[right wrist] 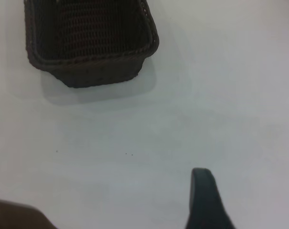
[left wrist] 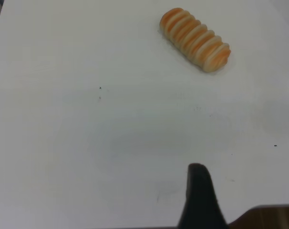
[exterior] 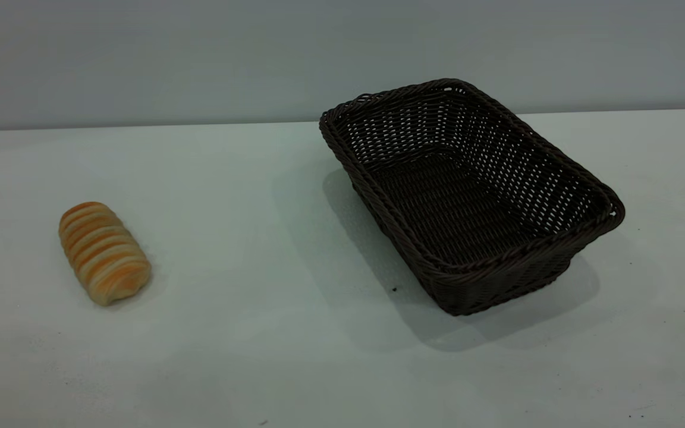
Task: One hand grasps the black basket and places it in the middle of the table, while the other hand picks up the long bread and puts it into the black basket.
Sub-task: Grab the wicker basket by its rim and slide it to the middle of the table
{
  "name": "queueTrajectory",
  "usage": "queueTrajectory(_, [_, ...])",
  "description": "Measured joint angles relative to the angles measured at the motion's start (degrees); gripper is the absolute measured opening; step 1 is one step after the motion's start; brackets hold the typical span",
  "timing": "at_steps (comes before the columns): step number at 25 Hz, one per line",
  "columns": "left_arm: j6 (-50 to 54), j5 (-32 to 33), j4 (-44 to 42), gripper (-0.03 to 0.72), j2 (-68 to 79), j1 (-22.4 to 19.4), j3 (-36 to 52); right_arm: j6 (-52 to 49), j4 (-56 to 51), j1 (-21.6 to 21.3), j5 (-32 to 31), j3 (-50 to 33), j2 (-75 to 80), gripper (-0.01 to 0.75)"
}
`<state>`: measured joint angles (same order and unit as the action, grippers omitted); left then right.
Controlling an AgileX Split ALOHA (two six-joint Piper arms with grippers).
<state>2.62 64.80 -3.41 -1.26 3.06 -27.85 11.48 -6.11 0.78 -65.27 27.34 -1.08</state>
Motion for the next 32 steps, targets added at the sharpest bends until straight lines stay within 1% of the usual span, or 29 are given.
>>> queueTrajectory(22, [-0.1, 0.0, 0.0, 0.539, 0.0, 0.0, 0.0, 0.0, 0.0, 0.0, 0.0, 0.0, 0.0, 0.474])
queueTrajectory(25, [-0.3, -1.5, 0.2, 0.539, 0.0, 0.0, -0.8, 0.5, -0.5, 0.0, 0.2, 0.3, 0.2, 0.474])
queueTrajectory(29, [0.6, -4.3, 1.5, 0.539, 0.8, 0.0, -2.6, 3.9, -5.1, 0.0, 3.2, 1.9, 5.7, 0.474])
queueTrajectory(32, [1.2, -5.1, 1.6, 0.539, 4.6, 0.0, -2.8, 9.6, -14.2, 0.0, 5.0, 4.1, 14.3, 0.474])
